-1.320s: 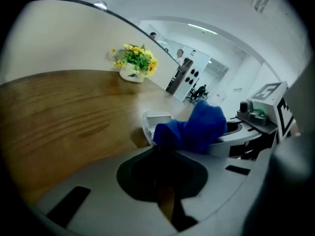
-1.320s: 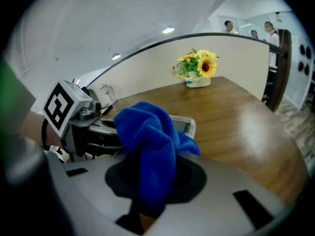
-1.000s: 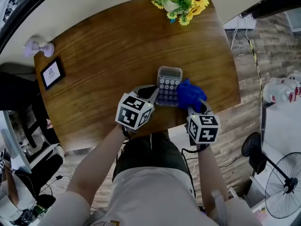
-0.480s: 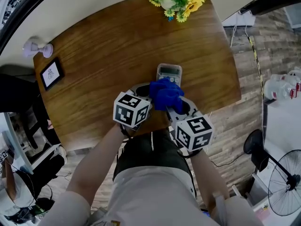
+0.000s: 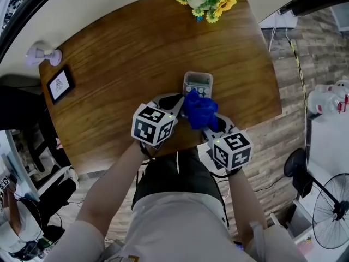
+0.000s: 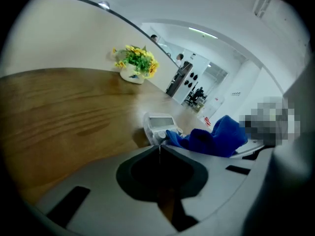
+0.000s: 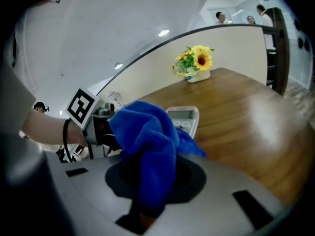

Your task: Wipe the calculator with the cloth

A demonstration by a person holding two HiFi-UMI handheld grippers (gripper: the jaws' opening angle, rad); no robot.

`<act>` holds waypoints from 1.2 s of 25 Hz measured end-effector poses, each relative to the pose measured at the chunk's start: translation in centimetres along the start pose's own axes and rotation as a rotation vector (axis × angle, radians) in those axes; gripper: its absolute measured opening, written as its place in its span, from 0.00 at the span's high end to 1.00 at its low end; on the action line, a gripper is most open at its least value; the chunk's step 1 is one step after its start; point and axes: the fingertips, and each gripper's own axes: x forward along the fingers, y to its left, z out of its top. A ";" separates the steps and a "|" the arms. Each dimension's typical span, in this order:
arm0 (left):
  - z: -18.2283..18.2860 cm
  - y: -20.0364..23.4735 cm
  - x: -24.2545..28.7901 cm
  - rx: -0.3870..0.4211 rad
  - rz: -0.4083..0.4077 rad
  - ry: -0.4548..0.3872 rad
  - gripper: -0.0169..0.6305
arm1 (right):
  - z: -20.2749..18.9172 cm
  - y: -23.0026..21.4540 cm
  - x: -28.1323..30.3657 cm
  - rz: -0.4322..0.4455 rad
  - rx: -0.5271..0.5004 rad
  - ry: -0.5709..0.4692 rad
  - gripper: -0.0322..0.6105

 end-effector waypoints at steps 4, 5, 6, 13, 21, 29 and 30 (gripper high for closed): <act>0.0 0.0 0.0 -0.014 0.007 -0.006 0.96 | -0.6 -0.5 -0.8 -0.019 0.018 0.018 0.82; 0.0 0.0 0.0 -0.017 0.008 -0.006 0.96 | -0.7 -0.7 -1.0 -0.026 0.026 0.022 0.82; 0.0 0.0 0.0 -0.018 0.009 -0.005 0.96 | -0.8 -0.9 -1.3 -0.040 0.027 0.030 0.82; 0.0 -0.1 -0.1 -0.012 0.013 -0.014 0.97 | 0.4 -6.1 -3.3 -0.219 0.005 0.058 0.83; 0.0 -0.1 -0.1 -0.020 0.021 -0.018 0.97 | 10.4 -8.0 -1.9 -0.205 0.022 -0.156 0.83; 0.0 -0.1 -0.1 -0.036 0.035 -0.023 0.97 | 8.2 -6.6 2.7 -0.172 0.004 -0.055 0.83; 0.0 -0.1 -0.1 -0.037 0.037 -0.024 0.97 | 7.6 -6.3 2.7 -0.167 0.005 -0.046 0.83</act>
